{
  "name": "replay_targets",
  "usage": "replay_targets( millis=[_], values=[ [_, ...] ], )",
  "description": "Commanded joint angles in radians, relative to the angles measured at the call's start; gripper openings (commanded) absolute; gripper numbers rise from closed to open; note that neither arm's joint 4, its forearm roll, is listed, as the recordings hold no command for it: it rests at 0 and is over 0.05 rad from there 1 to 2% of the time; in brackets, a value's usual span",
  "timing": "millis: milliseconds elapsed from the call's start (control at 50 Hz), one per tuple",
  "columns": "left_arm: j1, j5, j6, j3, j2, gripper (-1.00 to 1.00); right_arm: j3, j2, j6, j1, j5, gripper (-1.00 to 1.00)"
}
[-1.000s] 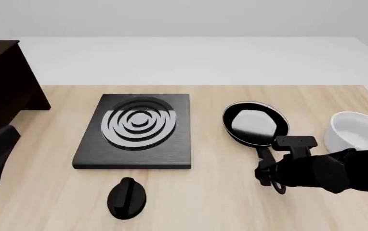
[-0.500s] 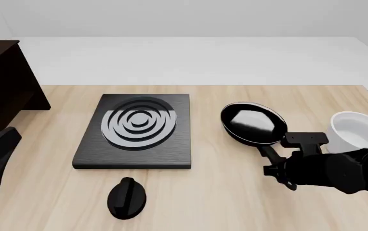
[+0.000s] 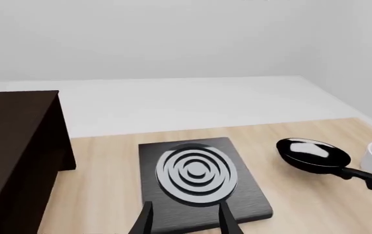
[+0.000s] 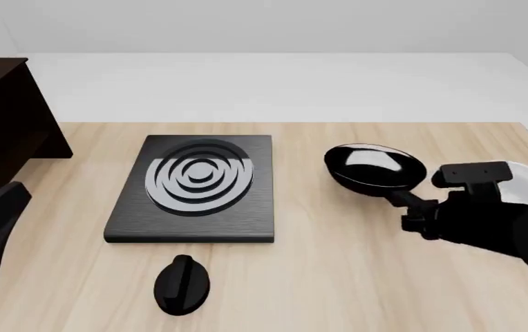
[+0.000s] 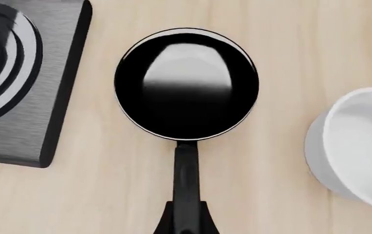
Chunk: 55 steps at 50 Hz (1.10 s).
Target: Put the frying pan on the cabinet shelf.
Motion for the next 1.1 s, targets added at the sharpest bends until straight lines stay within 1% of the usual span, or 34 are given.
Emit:
replay_targets(
  millis=[20,60,180,260,300,320,400,480,500,520,560,580,600,620,660,680,700,720,740,760,780,800,820,840,860,900,940,960,980,1020,1060,1100],
  values=[
    [-0.003,0.004,-0.035,-0.010,0.005,1.00,-0.087,-0.103,-0.070,-0.027,0.048,-1.00],
    [-0.003,0.001,-0.044,-0.010,0.009,1.00,-0.098,-0.106,-0.067,-0.024,0.055,-1.00],
    [0.002,-0.013,-0.065,-0.009,0.024,1.00,-0.127,-0.130,-0.103,-0.018,0.064,-1.00],
    [0.017,-0.024,-0.110,-0.015,0.062,1.00,-0.156,-0.144,-0.108,-0.001,0.084,-1.00],
    [0.051,-0.028,-0.158,-0.017,0.127,1.00,-0.175,-0.151,-0.125,0.005,0.093,-1.00],
    [0.059,-0.029,-0.158,-0.028,0.159,1.00,-0.194,-0.153,-0.130,0.013,0.103,-1.00],
    [0.049,-0.012,-0.221,-0.075,0.162,1.00,-0.254,-0.151,-0.123,0.047,0.130,-1.00],
    [0.051,-0.035,-0.197,-0.095,0.197,1.00,-0.311,-0.129,-0.145,0.087,0.144,-1.00],
    [0.050,-0.035,-0.202,-0.097,0.203,1.00,-0.315,-0.125,-0.151,0.091,0.145,-1.00],
    [0.051,-0.038,-0.224,-0.109,0.232,1.00,-0.330,-0.113,-0.162,0.115,0.150,-1.00],
    [0.065,-0.021,-0.234,-0.137,0.301,1.00,-0.349,-0.111,-0.167,0.112,0.146,-1.00],
    [0.047,-0.016,-0.228,-0.165,0.302,1.00,-0.366,-0.104,-0.169,0.121,0.146,-1.00],
    [0.028,-0.012,-0.244,-0.174,0.314,1.00,-0.373,-0.099,-0.164,0.124,0.148,-1.00],
    [0.029,-0.015,-0.299,-0.181,0.330,1.00,-0.389,-0.092,-0.157,0.134,0.149,-1.00],
    [0.026,-0.029,-0.323,-0.200,0.365,1.00,-0.413,-0.084,-0.158,0.150,0.148,-1.00],
    [0.028,-0.038,-0.373,-0.202,0.407,1.00,-0.430,-0.078,-0.155,0.157,0.147,-1.00],
    [0.057,-0.065,-0.459,-0.186,0.448,1.00,-0.446,-0.071,-0.154,0.166,0.146,-1.00],
    [0.039,-0.076,-0.475,-0.193,0.443,1.00,-0.460,-0.063,-0.151,0.175,0.146,-1.00],
    [0.013,-0.068,-0.446,-0.206,0.431,1.00,-0.464,-0.060,-0.152,0.176,0.145,-1.00],
    [-0.035,-0.054,-0.429,-0.219,0.435,1.00,-0.477,-0.051,-0.150,0.181,0.143,-1.00],
    [-0.057,-0.050,-0.429,-0.220,0.451,1.00,-0.484,-0.045,-0.149,0.189,0.142,-1.00],
    [-0.102,-0.048,-0.461,-0.215,0.486,1.00,-0.497,-0.038,-0.147,0.201,0.138,-1.00],
    [-0.106,-0.051,-0.495,-0.207,0.493,1.00,-0.500,-0.037,-0.148,0.200,0.136,-1.00],
    [-0.109,-0.055,-0.545,-0.204,0.505,1.00,-0.512,-0.032,-0.146,0.206,0.133,-1.00],
    [-0.107,-0.057,-0.555,-0.210,0.511,1.00,-0.520,-0.029,-0.145,0.209,0.131,-1.00],
    [-0.113,-0.049,-0.537,-0.248,0.521,1.00,-0.544,-0.013,-0.142,0.227,0.138,-1.00],
    [-0.183,-0.043,-0.609,-0.232,0.545,1.00,-0.560,-0.006,-0.153,0.230,0.134,-1.00],
    [-0.241,-0.037,-0.632,-0.235,0.535,1.00,-0.572,0.007,-0.160,0.243,0.135,-1.00],
    [-0.266,-0.036,-0.650,-0.230,0.523,1.00,-0.583,0.016,-0.165,0.260,0.135,-1.00],
    [-0.323,-0.040,-0.665,-0.230,0.544,1.00,-0.599,0.024,-0.161,0.265,0.133,-1.00],
    [-0.295,-0.058,-0.669,-0.223,0.552,1.00,-0.617,0.032,-0.160,0.273,0.134,-1.00],
    [-0.293,-0.075,-0.693,-0.214,0.541,1.00,-0.642,0.041,-0.160,0.294,0.138,-1.00]
  ],
)
